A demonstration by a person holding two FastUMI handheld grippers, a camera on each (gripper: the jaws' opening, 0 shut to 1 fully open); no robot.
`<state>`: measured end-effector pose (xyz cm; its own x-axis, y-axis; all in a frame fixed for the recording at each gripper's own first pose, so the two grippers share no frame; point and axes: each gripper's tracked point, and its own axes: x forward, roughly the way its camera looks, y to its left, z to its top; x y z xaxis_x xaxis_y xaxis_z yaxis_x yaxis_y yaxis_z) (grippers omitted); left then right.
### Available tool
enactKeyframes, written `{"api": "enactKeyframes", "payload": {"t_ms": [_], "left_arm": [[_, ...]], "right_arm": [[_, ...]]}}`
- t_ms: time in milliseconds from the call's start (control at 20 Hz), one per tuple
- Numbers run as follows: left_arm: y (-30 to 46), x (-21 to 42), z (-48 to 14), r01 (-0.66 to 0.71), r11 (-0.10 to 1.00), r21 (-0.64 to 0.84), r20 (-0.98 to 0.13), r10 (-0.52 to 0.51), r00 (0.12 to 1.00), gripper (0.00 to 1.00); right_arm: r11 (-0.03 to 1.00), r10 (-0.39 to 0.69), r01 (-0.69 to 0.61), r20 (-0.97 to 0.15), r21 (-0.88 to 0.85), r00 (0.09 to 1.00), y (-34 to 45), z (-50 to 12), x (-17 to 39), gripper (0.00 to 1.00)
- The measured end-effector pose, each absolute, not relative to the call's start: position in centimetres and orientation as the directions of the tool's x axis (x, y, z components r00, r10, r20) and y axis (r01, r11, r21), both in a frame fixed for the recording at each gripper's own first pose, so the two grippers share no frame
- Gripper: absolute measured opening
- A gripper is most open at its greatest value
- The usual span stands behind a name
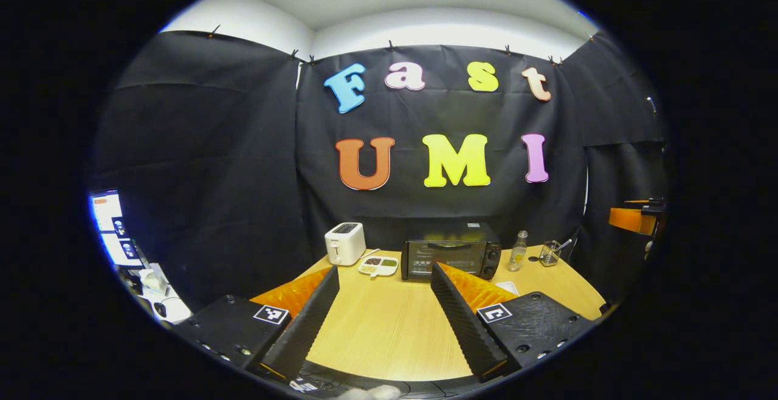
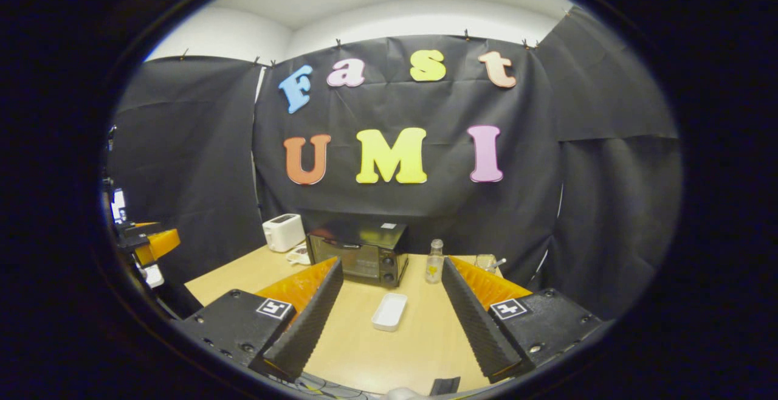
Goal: Open the electric oven with the left hand, put the food in, and close the electric oven.
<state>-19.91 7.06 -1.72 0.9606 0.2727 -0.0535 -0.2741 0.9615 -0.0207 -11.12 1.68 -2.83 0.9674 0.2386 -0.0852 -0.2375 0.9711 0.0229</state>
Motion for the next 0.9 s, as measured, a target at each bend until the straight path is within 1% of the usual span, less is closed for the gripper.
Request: {"api": "enactKeyframes", "payload": {"t_ms": [150, 300, 400, 550, 700, 900], "left_arm": [[7.1, -21.0, -0.9, -0.257, 0.965, -0.05, -0.038, 0.256, 0.966, 0.96], [6.8, -21.2, -0.2, -0.216, 0.973, -0.081, -0.026, 0.214, 0.976, 0.97], [6.9, -21.2, 0.0, -0.193, 0.978, -0.074, -0.016, 0.192, 0.981, 0.96], [6.6, -20.9, 0.5, -0.153, 0.986, -0.066, 0.0, 0.153, 0.988, 0.96], [6.1, -20.7, 0.4, -0.1, 0.993, -0.056, -0.005, 0.1, 0.995, 0.97], [6.3, -20.3, 0.4, -0.056, 0.997, -0.048, 0.001, 0.056, 0.998, 0.97]], "right_arm": [[0.977, 0.215, -0.215, -0.08, 0.006, 0.973, 2.0, -3.2, -12.5, 1.0], [0.982, 0.188, -0.189, -0.084, -0.006, 0.979, 2.5, -3.1, -14.0, 1.0], [0.988, 0.154, -0.156, -0.09, -0.012, 0.984, 2.2, -3.0, -14.6, 1.0], [0.994, 0.11, -0.111, -0.07, -0.004, 0.991, 2.3, -2.3, -16.0, 1.0], [0.998, 0.068, -0.068, -0.056, -0.003, 0.996, 2.5, -2.0, -17.2, 1.0], [1.0, 0.02, -0.019, -0.04, 0.016, 0.999, 2.6, -1.7, -18.3, 1.0]]}}
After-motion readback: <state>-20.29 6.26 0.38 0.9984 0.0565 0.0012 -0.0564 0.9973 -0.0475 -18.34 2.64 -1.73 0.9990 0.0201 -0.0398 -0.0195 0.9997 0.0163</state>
